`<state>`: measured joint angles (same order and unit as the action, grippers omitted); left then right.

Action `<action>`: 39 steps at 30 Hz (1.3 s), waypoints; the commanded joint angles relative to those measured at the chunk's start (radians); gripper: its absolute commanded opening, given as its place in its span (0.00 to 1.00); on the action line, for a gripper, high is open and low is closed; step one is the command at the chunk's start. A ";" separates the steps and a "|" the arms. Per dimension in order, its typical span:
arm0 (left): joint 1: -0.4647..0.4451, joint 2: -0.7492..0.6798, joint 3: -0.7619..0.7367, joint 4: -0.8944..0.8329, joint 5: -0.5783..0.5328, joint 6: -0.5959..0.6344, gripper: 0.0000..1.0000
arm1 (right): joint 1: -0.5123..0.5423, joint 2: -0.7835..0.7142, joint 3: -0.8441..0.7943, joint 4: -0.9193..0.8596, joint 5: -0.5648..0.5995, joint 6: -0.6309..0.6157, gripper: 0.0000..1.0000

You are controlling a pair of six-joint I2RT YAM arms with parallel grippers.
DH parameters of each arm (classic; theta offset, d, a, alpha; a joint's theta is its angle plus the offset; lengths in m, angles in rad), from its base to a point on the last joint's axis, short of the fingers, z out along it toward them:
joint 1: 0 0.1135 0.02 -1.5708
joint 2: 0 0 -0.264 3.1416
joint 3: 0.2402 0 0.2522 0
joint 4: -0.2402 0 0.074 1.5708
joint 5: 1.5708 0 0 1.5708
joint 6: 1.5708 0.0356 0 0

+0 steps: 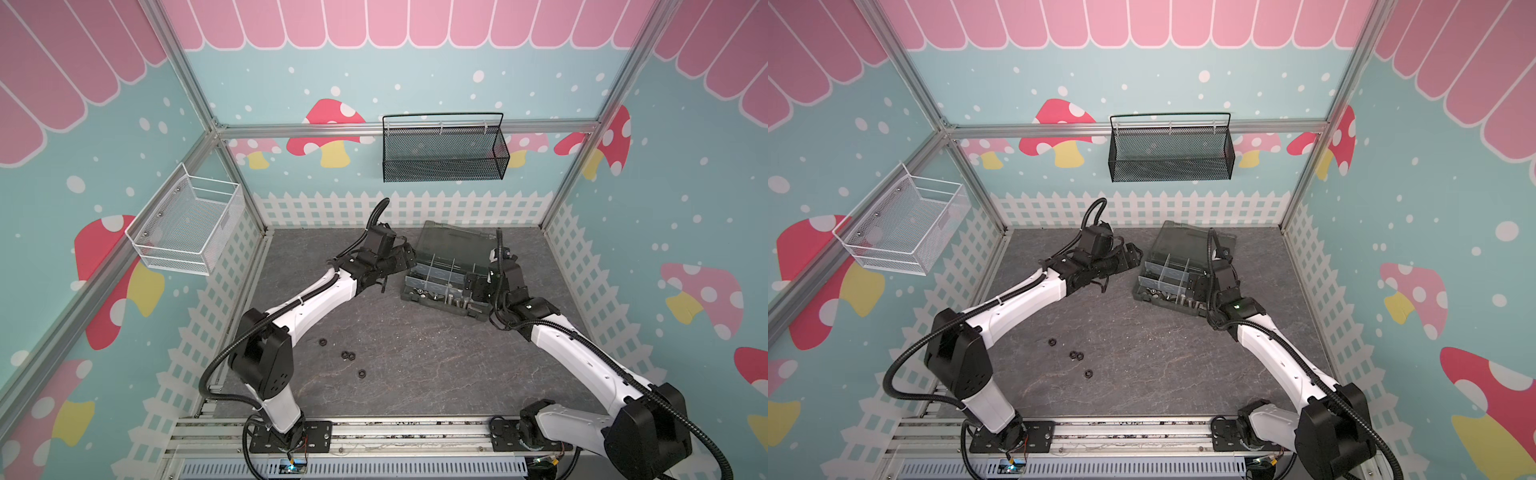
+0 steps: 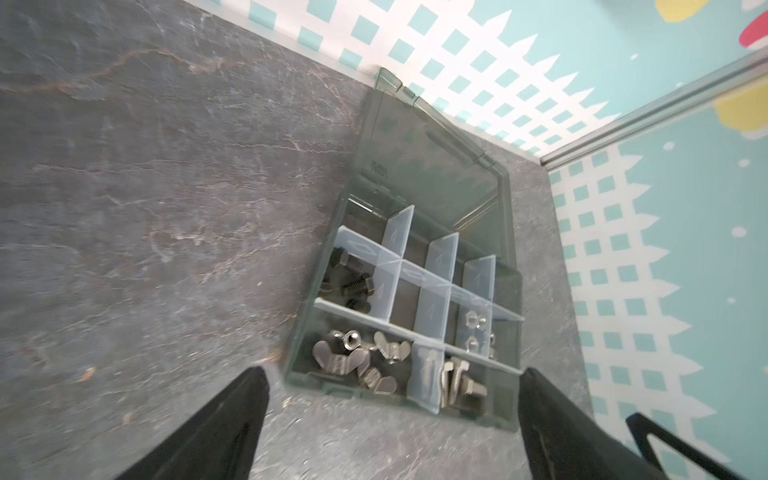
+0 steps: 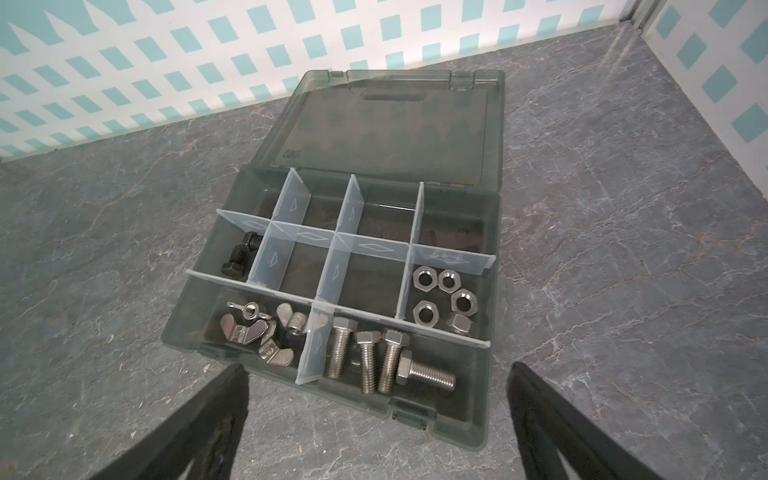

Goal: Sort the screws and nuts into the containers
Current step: 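Open the left gripper to drop the black bolt into a compartment, then move the left gripper back while the right gripper reaches toward the black nuts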

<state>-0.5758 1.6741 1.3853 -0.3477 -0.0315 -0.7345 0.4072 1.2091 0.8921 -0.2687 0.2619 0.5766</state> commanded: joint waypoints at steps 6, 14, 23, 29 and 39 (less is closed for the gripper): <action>0.050 -0.249 -0.270 0.025 -0.143 -0.069 1.00 | 0.126 0.075 0.075 -0.067 0.024 -0.029 0.98; 0.157 -0.520 -0.529 -0.021 -0.238 -0.152 1.00 | 0.265 0.182 0.143 -0.117 -0.045 -0.052 0.94; 0.366 -0.650 -0.678 -0.073 -0.143 -0.175 1.00 | 0.471 0.397 0.271 -0.175 -0.185 -0.094 0.83; 0.466 -0.645 -0.718 -0.080 -0.082 -0.174 1.00 | 0.574 0.516 0.351 -0.214 -0.245 -0.186 0.79; 0.501 -0.619 -0.724 -0.054 -0.051 -0.215 1.00 | 0.710 0.653 0.476 -0.287 -0.334 -0.386 0.68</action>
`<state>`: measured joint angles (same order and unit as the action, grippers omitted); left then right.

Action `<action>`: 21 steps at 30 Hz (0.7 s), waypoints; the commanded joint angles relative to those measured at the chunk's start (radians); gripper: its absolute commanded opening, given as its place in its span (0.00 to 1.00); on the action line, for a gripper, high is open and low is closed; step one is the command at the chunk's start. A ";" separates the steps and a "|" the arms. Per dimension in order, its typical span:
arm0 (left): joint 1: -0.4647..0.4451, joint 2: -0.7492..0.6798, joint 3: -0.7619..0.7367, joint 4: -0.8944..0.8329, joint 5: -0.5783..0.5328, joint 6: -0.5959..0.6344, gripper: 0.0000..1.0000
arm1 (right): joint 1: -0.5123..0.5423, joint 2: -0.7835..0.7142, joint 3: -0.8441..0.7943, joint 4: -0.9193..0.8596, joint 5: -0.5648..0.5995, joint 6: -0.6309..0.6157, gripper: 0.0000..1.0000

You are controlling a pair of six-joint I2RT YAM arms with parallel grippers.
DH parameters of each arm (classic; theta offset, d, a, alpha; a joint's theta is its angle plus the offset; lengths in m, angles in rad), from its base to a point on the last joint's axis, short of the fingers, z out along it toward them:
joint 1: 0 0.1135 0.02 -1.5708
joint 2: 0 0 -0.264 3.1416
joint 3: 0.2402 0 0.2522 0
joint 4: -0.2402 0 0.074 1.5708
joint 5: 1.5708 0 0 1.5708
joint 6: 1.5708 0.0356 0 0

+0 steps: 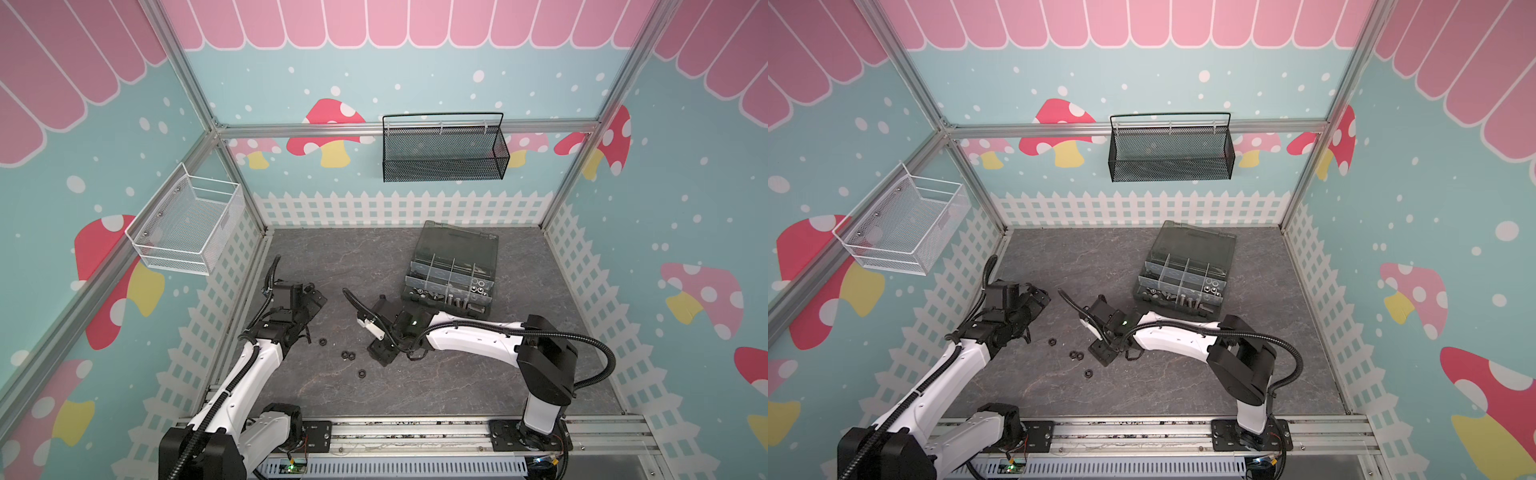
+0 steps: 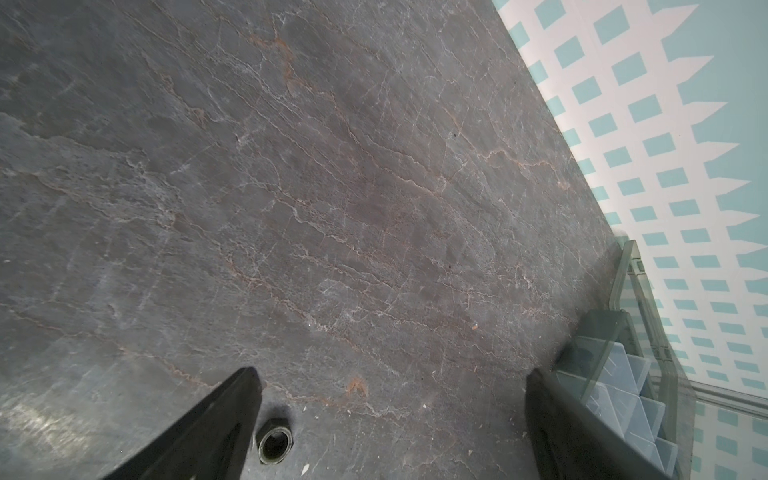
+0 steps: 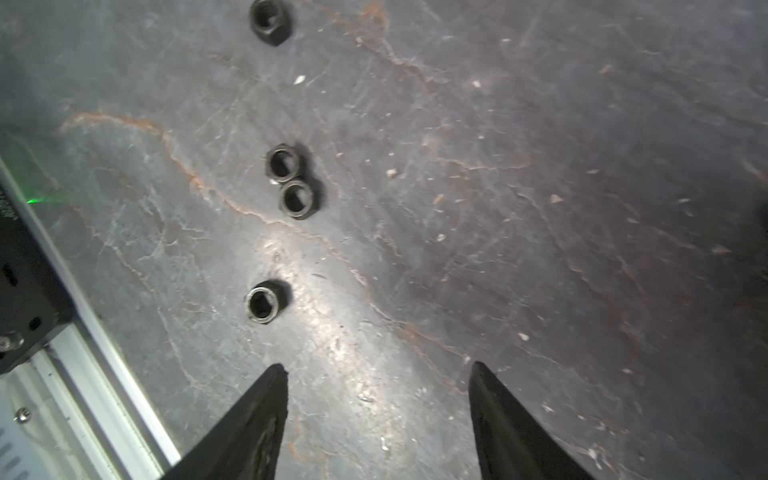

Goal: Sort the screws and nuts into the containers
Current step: 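Move the left gripper back while the right gripper reaches toward the black nuts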

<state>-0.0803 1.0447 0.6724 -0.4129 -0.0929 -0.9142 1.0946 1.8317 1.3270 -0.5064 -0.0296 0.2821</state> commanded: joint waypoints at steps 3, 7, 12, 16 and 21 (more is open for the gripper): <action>0.010 0.022 -0.011 0.011 0.007 -0.040 1.00 | 0.051 0.060 0.088 -0.074 -0.047 -0.131 0.65; 0.025 0.030 -0.011 -0.016 -0.005 -0.064 1.00 | 0.074 0.147 0.130 -0.094 -0.055 -0.165 0.63; 0.067 0.038 -0.004 -0.075 -0.015 -0.071 1.00 | 0.096 0.193 0.157 -0.103 -0.061 -0.192 0.59; 0.099 0.046 -0.002 -0.107 -0.014 -0.061 1.00 | 0.108 0.214 0.176 -0.104 -0.065 -0.201 0.58; 0.122 0.041 -0.008 -0.115 -0.008 -0.055 1.00 | 0.119 0.244 0.185 -0.104 -0.069 -0.216 0.54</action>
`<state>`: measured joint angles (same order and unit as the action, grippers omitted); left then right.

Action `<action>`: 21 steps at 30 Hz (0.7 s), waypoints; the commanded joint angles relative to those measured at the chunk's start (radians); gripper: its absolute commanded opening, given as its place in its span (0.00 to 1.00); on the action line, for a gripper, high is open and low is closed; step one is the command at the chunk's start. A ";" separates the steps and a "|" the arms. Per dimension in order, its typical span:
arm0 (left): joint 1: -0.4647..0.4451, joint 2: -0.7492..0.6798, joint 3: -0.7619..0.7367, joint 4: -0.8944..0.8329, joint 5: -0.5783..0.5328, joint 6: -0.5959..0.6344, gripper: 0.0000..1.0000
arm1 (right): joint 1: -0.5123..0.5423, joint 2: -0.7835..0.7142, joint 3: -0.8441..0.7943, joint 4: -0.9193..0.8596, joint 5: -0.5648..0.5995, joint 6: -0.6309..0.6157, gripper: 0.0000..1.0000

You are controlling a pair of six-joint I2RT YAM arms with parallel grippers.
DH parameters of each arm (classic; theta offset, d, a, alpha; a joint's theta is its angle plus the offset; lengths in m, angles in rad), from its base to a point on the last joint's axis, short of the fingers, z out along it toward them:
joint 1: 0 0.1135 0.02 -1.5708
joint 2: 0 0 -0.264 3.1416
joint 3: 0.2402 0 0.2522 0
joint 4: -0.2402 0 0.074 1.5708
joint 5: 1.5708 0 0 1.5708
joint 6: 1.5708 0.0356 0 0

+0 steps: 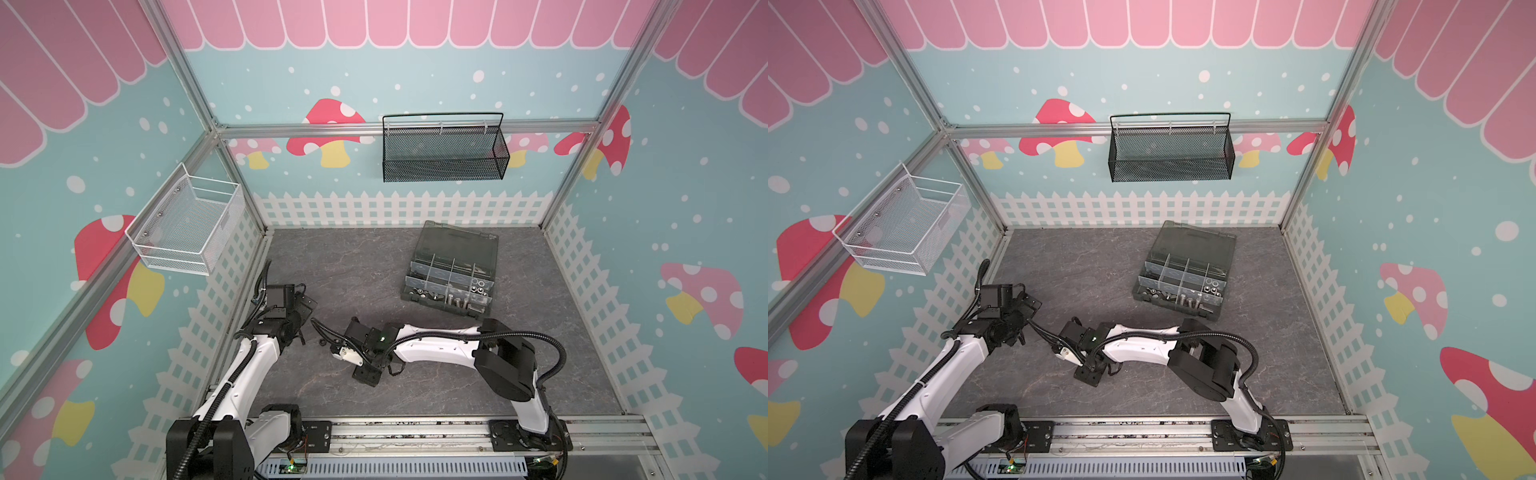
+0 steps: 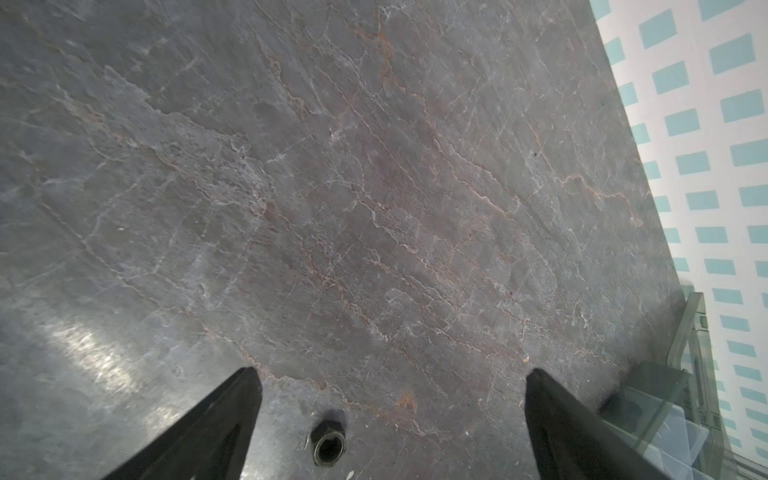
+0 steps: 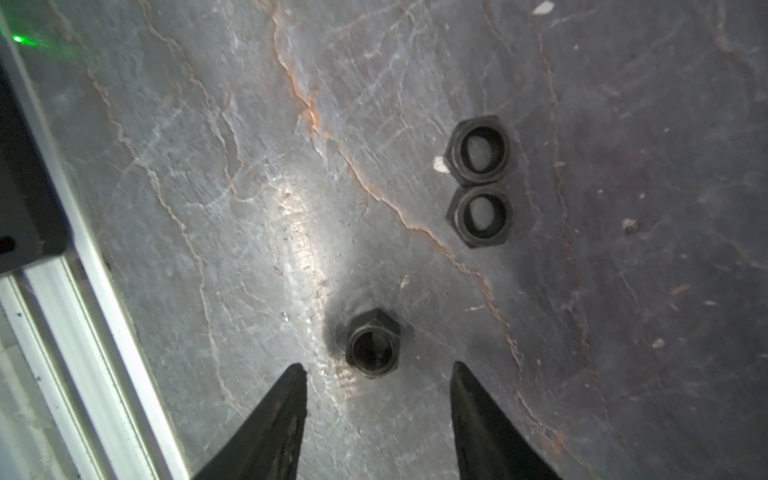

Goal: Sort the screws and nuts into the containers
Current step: 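Move the left gripper back while the right gripper reaches toward the black nuts, then close the right gripper on a black hex nut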

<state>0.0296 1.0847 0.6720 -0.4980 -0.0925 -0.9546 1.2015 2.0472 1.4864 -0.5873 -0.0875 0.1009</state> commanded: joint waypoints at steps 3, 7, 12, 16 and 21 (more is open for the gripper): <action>0.018 -0.006 -0.008 -0.030 -0.004 -0.015 1.00 | 0.014 0.046 0.029 -0.023 -0.002 -0.033 0.52; 0.020 -0.012 -0.012 -0.029 0.002 -0.012 1.00 | 0.014 0.060 0.026 -0.020 0.008 -0.032 0.49; 0.020 -0.015 -0.017 -0.030 0.005 -0.013 1.00 | 0.013 0.071 0.022 -0.020 0.014 -0.036 0.44; 0.020 -0.014 -0.017 -0.030 0.008 -0.013 1.00 | 0.014 0.078 0.020 -0.021 0.017 -0.042 0.41; 0.021 -0.012 -0.015 -0.029 0.013 -0.010 1.00 | 0.014 0.092 0.020 -0.024 0.035 -0.039 0.40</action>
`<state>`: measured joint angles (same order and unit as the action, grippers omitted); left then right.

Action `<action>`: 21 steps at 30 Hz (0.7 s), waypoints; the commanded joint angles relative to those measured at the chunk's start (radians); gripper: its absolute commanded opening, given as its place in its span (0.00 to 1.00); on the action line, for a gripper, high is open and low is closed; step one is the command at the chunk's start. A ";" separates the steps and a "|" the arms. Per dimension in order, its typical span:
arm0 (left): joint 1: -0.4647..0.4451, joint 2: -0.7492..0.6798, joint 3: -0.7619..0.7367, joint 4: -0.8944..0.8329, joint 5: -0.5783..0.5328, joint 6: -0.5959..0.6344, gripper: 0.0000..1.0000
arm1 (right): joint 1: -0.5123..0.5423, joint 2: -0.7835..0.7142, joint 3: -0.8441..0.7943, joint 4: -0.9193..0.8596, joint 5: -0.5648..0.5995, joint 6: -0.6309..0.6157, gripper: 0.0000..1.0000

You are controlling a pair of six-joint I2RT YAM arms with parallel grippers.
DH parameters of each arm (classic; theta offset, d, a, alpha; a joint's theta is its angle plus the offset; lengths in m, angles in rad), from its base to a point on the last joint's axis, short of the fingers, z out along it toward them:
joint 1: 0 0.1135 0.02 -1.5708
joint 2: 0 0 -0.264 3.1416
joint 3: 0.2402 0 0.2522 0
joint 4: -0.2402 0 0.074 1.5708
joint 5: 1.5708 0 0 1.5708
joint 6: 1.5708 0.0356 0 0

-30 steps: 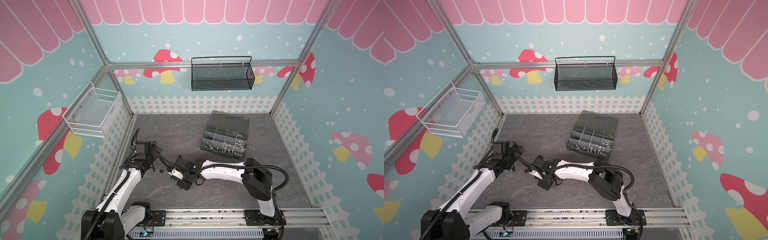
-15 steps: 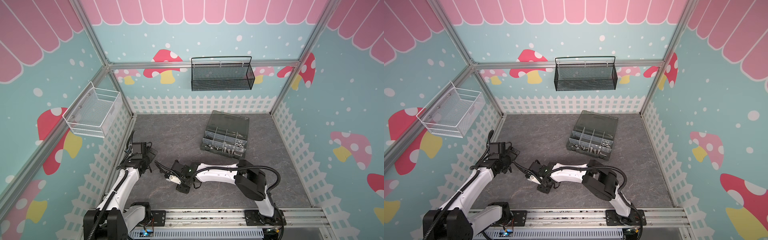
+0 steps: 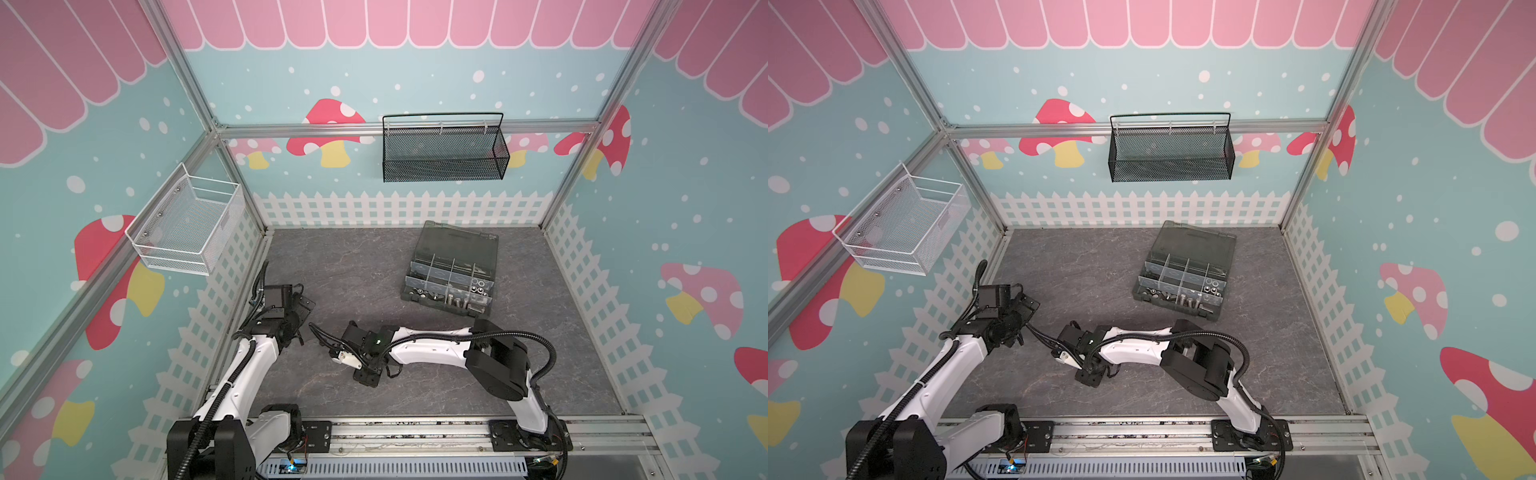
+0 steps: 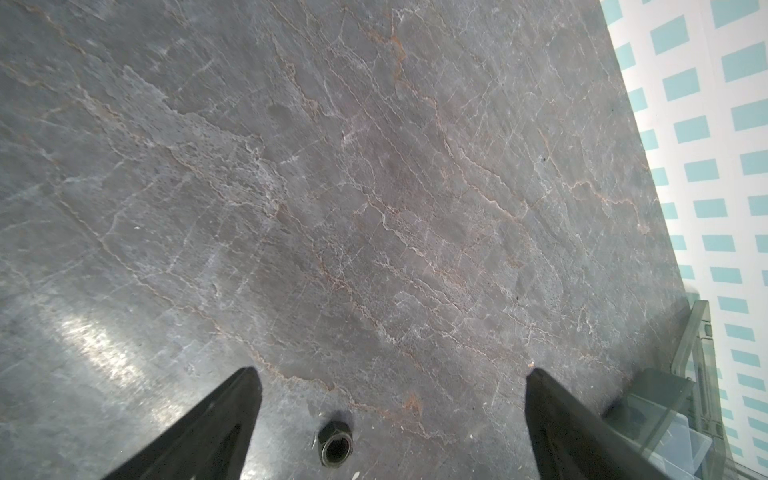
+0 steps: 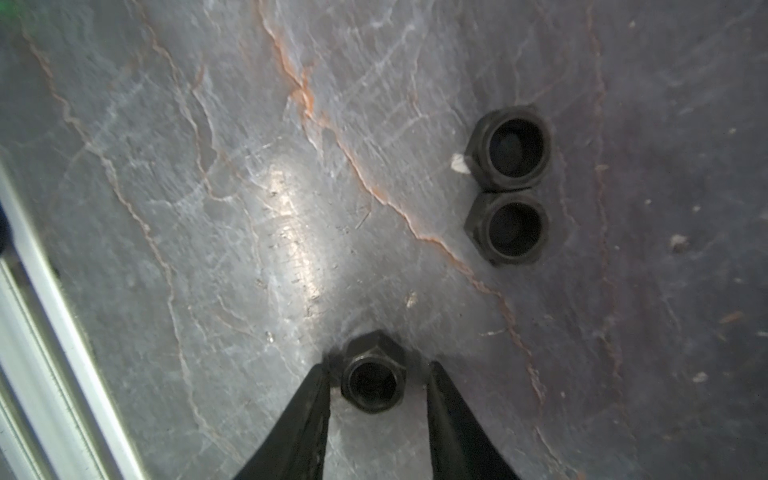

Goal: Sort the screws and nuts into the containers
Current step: 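Close the right gripper on a black hex nut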

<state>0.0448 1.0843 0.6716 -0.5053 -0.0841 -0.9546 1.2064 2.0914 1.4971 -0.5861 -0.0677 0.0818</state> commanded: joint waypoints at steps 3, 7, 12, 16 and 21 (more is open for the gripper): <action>0.005 -0.007 -0.013 -0.021 0.007 -0.010 1.00 | 0.009 0.057 0.014 -0.027 0.022 -0.021 0.39; 0.007 0.001 -0.012 -0.016 0.012 -0.009 1.00 | 0.008 0.067 0.016 -0.031 0.023 -0.025 0.34; 0.007 0.006 -0.009 -0.015 0.017 -0.010 1.00 | 0.008 0.067 0.016 -0.045 0.036 -0.022 0.26; 0.007 0.004 -0.007 -0.015 0.016 -0.005 1.00 | 0.008 0.052 0.005 -0.048 0.059 -0.009 0.15; 0.007 0.000 -0.009 -0.015 0.019 0.013 1.00 | -0.013 -0.015 -0.031 -0.016 0.076 0.044 0.02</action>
<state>0.0448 1.0847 0.6716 -0.5049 -0.0662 -0.9504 1.2053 2.0995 1.5063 -0.5713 -0.0338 0.0986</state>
